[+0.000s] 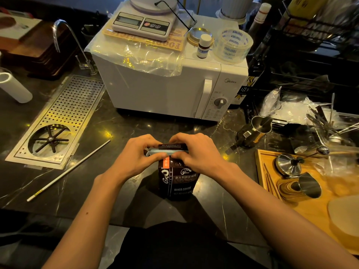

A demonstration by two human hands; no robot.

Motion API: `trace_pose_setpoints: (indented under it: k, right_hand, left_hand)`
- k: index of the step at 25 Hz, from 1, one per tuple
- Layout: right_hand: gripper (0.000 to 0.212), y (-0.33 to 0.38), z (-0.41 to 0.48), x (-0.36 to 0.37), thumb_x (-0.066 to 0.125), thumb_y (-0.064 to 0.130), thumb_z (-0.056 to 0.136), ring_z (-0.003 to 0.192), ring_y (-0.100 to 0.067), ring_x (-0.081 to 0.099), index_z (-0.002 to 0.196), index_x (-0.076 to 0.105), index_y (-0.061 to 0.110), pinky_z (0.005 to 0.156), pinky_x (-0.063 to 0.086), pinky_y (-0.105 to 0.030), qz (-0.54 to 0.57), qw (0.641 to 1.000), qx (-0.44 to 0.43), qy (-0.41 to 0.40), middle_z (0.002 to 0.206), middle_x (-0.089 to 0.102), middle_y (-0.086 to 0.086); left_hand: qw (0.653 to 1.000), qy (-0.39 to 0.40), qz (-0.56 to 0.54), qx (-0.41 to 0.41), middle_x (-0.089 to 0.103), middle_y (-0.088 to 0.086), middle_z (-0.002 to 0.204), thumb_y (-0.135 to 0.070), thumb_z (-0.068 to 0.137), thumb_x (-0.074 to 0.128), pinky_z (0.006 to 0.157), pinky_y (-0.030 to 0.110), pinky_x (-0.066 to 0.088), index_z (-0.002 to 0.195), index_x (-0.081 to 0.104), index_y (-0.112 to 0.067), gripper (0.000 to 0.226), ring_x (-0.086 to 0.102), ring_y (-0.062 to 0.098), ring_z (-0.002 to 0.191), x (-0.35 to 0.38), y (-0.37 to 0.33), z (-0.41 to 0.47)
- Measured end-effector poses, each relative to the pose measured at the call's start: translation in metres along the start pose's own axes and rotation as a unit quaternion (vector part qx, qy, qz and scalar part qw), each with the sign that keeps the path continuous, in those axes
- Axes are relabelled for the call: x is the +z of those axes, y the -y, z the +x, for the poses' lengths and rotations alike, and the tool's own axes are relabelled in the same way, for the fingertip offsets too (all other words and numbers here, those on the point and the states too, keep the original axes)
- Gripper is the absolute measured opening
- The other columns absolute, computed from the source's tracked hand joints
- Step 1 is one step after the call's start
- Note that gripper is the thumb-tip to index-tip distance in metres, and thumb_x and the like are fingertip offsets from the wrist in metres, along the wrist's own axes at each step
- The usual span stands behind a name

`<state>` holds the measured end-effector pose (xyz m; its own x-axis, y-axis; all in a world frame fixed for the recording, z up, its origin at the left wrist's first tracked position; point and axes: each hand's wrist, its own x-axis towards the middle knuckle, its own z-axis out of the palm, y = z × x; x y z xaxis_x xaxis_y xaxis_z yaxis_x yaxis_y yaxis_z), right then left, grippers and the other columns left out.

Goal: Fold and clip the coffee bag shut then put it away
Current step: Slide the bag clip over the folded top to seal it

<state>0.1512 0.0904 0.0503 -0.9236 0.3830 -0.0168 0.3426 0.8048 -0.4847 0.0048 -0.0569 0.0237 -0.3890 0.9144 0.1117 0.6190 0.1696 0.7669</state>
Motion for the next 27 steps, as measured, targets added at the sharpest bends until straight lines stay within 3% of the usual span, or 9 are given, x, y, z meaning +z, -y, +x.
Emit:
trace_pose_setpoints:
  k: [8, 12, 18, 22, 27]
  right_hand:
    - [0.034, -0.006, 0.0, -0.005, 0.074, 0.037, 0.082, 0.098, -0.013, 0.068, 0.113, 0.068, 0.026, 0.087, 0.053, -0.039, 0.05, 0.999, 0.011, 0.019, 0.105, 0.075, 0.007]
    - [0.034, -0.012, -0.001, -0.008, 0.076, 0.032, 0.081, 0.099, -0.01, 0.066, 0.113, 0.069, 0.023, 0.084, 0.051, -0.026, 0.087, 0.995, 0.021, 0.045, 0.108, 0.073, 0.004]
    - [0.027, -0.008, -0.006, -0.002, 0.076, 0.027, 0.081, 0.091, -0.012, 0.068, 0.107, 0.072, 0.02, 0.082, 0.056, -0.034, 0.094, 0.995, 0.013, -0.012, 0.097, 0.075, 0.003]
    - [0.032, -0.022, -0.003, -0.013, 0.078, 0.025, 0.081, 0.096, -0.006, 0.064, 0.112, 0.069, 0.021, 0.085, 0.051, -0.023, 0.114, 0.992, 0.022, 0.04, 0.106, 0.073, 0.004]
    - [0.028, -0.027, -0.006, -0.009, 0.08, 0.022, 0.079, 0.091, -0.004, 0.062, 0.106, 0.072, 0.021, 0.076, 0.043, -0.011, 0.121, 0.992, 0.036, -0.011, 0.1, 0.073, 0.005]
  left_hand:
    - [0.997, -0.034, -0.062, -0.021, 0.059, -0.005, 0.081, -0.018, 0.082, 0.077, 0.063, 0.013, 0.04, 0.096, 0.077, -0.012, 0.015, 0.057, 0.007, 0.074, 0.011, -0.002, -0.003]
    - [0.998, -0.039, -0.053, -0.023, 0.058, -0.003, 0.08, -0.016, 0.081, 0.078, 0.062, 0.013, 0.04, 0.094, 0.077, -0.012, 0.013, 0.055, 0.007, 0.072, 0.011, -0.003, -0.003]
    - [0.998, -0.048, -0.044, -0.023, 0.059, -0.005, 0.081, -0.017, 0.082, 0.077, 0.065, 0.014, 0.041, 0.095, 0.076, -0.01, 0.015, 0.057, 0.007, 0.075, 0.012, -0.001, -0.003]
    - [0.998, -0.05, -0.039, -0.028, 0.058, -0.008, 0.081, -0.018, 0.082, 0.077, 0.064, 0.01, 0.039, 0.095, 0.076, -0.011, 0.015, 0.056, 0.007, 0.075, 0.013, -0.001, 0.0]
    - [0.997, -0.061, -0.037, -0.028, 0.059, -0.008, 0.082, -0.019, 0.081, 0.077, 0.064, 0.008, 0.038, 0.093, 0.075, -0.009, 0.015, 0.056, 0.002, 0.077, 0.015, 0.002, -0.001]
